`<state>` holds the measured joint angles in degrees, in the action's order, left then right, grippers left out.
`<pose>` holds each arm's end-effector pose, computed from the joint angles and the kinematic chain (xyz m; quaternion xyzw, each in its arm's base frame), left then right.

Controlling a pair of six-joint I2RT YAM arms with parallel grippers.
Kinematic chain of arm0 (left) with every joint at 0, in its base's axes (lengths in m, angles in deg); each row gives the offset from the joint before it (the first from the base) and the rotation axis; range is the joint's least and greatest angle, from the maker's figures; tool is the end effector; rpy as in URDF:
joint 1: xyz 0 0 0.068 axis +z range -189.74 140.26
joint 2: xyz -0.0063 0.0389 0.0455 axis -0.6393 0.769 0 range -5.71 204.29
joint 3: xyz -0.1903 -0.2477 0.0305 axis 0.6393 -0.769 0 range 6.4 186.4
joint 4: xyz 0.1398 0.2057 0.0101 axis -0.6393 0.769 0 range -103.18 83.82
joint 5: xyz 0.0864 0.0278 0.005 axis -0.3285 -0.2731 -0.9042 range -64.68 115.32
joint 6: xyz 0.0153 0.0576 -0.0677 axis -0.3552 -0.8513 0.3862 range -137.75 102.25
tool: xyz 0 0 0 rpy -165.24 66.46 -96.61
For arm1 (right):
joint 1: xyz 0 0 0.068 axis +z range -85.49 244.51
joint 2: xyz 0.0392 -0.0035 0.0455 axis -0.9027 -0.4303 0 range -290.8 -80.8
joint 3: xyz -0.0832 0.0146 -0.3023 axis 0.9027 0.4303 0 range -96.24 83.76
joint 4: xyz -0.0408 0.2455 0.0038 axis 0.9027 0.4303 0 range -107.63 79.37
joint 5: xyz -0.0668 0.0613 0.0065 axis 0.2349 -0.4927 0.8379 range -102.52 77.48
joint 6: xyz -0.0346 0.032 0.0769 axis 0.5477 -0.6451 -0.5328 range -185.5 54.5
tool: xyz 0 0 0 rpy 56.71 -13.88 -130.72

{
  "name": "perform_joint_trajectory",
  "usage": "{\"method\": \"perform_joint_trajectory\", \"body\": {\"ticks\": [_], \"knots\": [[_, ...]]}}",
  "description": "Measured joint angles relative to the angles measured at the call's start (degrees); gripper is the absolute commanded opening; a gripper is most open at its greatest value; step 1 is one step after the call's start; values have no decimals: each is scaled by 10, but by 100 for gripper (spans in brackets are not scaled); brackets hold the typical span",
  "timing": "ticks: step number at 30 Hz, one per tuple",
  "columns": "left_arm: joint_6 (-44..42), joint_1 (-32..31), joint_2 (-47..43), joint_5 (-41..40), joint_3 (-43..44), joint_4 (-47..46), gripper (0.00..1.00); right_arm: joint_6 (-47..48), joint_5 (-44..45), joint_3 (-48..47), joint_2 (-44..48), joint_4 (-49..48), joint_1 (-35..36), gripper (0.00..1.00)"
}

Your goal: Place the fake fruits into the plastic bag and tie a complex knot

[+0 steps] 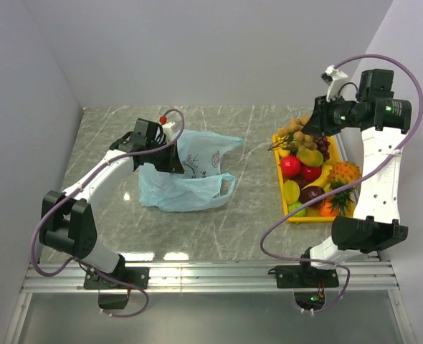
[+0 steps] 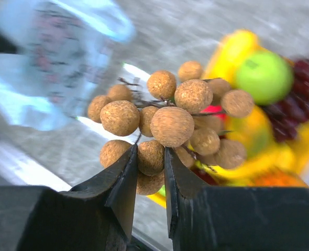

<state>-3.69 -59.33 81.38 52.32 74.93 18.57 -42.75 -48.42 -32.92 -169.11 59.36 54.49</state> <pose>0.3046 -0.1472 0.2903 0.1233 0.9097 -0.3058 0.2524 0.2822 -0.0020 0.4779 -0.2068 0.8724 0.1818 0.4037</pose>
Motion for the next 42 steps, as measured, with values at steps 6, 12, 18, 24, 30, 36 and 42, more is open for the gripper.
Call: {"method": "perform_joint_trajectory", "body": {"ticks": [6,12,18,24,30,36,42], "knots": [[1,0,0,12,0,3,0,-52,-82,34,1,-39,92,0],[6,0,0,40,4,4,0,-130,-116,123,1,-163,202,0],[23,1,-1,100,27,-12,0,-210,-104,269,9,-372,317,0],[38,4,-2,134,27,-25,0,-262,-91,312,-67,-478,416,76],[40,14,-2,132,27,-26,0,-243,-68,314,-48,-464,406,88],[54,14,-2,78,27,-33,0,-184,-77,237,-2,-350,318,88],[54,14,3,47,27,-34,0,-129,-23,99,-17,-253,150,98]]}}
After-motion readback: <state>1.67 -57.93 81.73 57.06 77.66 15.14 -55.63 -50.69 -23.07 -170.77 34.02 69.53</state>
